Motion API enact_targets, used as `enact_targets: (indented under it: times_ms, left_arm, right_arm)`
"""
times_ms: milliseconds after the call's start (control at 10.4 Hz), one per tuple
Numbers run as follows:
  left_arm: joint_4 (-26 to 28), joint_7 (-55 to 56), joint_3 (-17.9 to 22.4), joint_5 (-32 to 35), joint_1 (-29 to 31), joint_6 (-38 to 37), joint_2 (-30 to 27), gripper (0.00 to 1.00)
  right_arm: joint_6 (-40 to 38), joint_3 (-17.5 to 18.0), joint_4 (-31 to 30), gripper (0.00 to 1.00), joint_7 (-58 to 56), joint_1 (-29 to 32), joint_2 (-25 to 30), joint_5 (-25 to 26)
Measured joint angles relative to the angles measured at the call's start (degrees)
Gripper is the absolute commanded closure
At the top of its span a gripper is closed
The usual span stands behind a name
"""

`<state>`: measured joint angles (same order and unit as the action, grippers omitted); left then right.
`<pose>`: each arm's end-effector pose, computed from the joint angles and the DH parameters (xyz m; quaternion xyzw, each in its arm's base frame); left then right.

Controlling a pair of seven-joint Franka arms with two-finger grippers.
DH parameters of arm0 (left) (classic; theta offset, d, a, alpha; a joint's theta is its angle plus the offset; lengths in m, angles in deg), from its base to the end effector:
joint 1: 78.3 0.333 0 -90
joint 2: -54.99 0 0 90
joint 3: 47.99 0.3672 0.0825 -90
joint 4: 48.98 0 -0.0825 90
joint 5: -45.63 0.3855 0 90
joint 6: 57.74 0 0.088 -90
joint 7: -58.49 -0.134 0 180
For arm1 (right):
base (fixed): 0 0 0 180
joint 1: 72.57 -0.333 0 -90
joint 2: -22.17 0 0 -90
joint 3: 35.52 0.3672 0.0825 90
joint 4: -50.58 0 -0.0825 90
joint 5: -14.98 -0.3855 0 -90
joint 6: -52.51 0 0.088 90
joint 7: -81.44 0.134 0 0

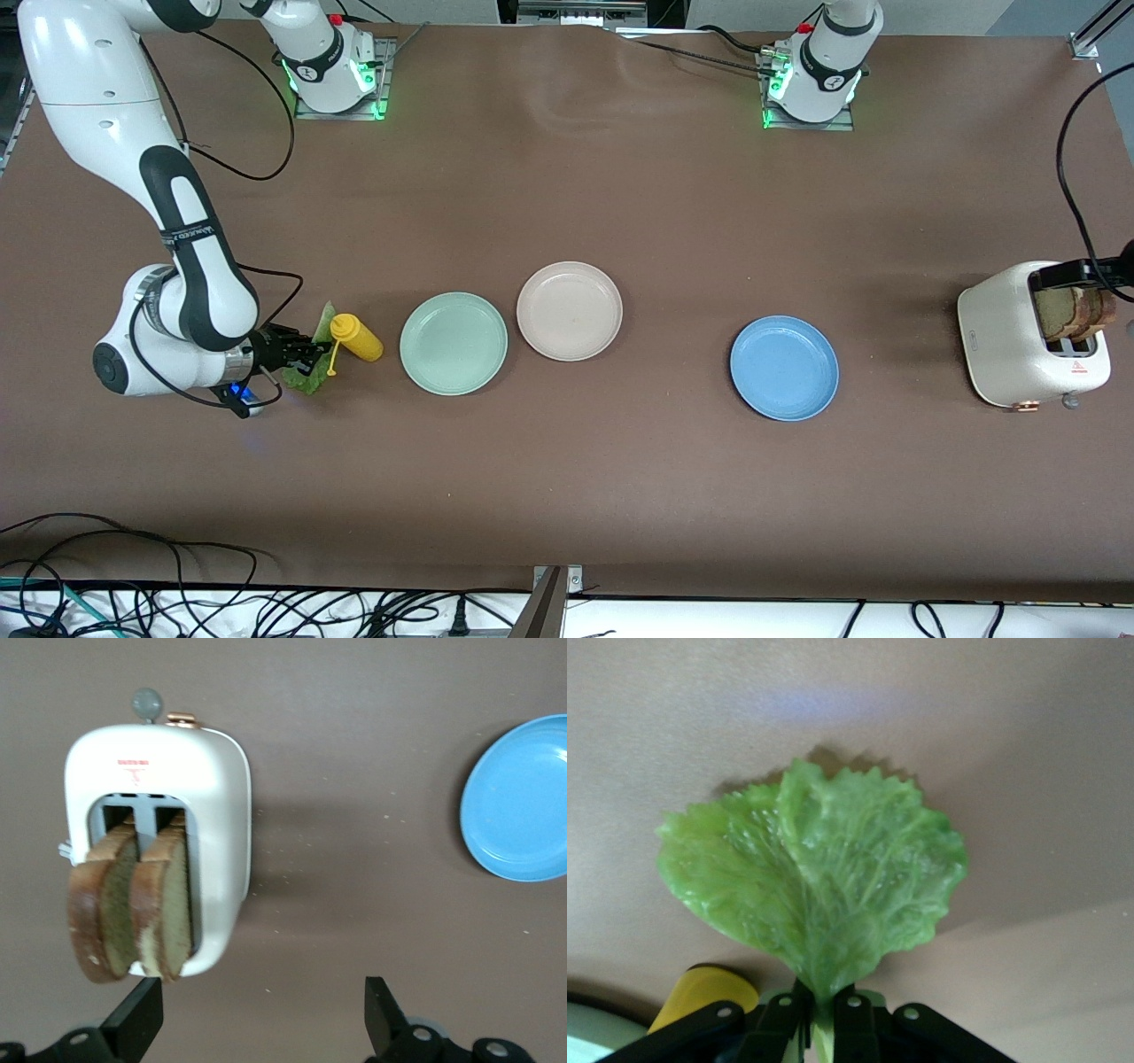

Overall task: Make sandwich on beige plate with both arms
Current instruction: 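Lower the left gripper onto a toast slice in the toaster, then lift the lettuce with the right gripper while the left gripper pulls toast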

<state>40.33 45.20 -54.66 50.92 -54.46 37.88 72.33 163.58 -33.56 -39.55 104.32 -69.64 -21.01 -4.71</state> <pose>0.6072 0.2085 0.4804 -0.9948 -0.0258 0.0989 0.0019 0.6837 0.0170 0.1875 -0.9245 0.2906 0.2166 0.1179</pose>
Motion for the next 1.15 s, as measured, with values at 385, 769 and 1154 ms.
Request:
enact_targets:
  times_ms: [385, 769, 1154]
  left_arm:
    - [6.0, -3.2, 0.0, 1.1, 4.5, 8.8, 0.6, 0.00]
    - [10.0, -3.9, -0.1, 1.1, 4.9, 13.6, 0.6, 0.03]
    - [11.6, -3.9, -0.1, 1.1, 5.0, 14.6, 1.8, 1.00]
  right_arm:
    - [-11.8, -0.6, 9.1, 1.00, -3.9, 1.9, 0.9, 3.4]
    - [-17.0, -0.4, 12.6, 1.00, -6.3, 2.2, 5.1, 10.1]
    - [-24.2, 0.1, 13.0, 1.00, -8.8, 1.6, 12.9, 13.1]
